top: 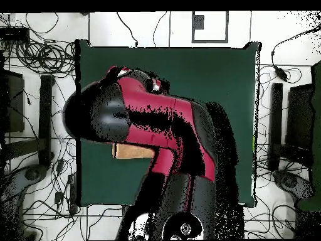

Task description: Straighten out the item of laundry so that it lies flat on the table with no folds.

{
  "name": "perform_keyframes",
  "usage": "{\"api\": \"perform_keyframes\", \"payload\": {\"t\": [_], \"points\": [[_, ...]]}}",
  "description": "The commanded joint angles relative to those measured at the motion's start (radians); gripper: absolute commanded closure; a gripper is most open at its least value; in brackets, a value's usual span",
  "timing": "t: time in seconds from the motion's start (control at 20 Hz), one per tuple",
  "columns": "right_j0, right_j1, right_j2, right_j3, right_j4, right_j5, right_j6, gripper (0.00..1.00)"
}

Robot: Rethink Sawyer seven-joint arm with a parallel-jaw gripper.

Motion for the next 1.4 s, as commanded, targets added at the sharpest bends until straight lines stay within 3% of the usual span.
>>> {"api": "perform_keyframes", "payload": {"t": [0.05,0.7,1.0,1.4], "points": [[0.103,0.057,-0.149,-0.105,-0.116,0.107,0.243,0.00],[0.059,0.074,-0.116,-0.184,-0.063,0.153,0.165,0.00],[0.056,0.069,-0.123,-0.190,-0.054,0.168,0.190,0.00],[0.045,0.065,-0.102,-0.219,-0.066,0.198,0.128,0.00]]}}
